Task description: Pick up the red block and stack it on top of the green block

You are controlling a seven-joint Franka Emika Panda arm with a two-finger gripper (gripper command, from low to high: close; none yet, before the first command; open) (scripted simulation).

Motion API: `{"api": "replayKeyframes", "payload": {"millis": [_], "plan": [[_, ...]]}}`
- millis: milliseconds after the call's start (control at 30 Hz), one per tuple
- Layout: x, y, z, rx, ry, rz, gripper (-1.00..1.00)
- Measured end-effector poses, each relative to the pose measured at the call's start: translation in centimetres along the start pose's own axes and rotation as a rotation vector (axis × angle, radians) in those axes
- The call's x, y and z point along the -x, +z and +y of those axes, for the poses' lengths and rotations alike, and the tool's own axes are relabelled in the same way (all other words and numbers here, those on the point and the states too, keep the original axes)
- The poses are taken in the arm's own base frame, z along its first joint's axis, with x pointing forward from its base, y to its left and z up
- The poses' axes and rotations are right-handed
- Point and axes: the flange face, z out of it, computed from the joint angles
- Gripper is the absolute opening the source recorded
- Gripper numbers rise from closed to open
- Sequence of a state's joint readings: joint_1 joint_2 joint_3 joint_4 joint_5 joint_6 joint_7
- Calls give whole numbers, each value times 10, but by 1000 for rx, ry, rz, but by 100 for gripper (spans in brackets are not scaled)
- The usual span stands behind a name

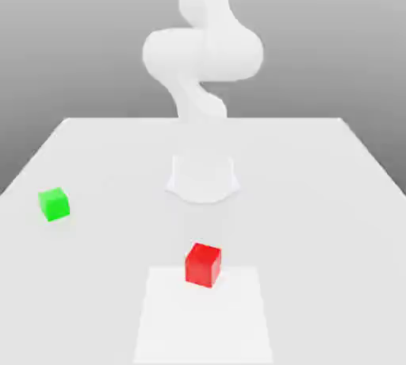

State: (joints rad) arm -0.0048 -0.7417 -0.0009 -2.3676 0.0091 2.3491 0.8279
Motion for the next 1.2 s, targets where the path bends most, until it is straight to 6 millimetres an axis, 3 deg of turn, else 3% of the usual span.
{"api": "replayKeyframes", "payload": {"millis": [133,300,400,600,767,800,1033,1200], "plan": [[26,96,32,110,72,-98,0],[79,194,90,261,155,-208,0],[121,240,135,365,205,-270,0],[219,316,242,585,297,-376,0],[249,350,274,611,309,-390,0],[252,354,278,612,309,-390,-100],[253,355,279,612,309,-390,-100],[237,331,261,612,308,-390,-100]]}}
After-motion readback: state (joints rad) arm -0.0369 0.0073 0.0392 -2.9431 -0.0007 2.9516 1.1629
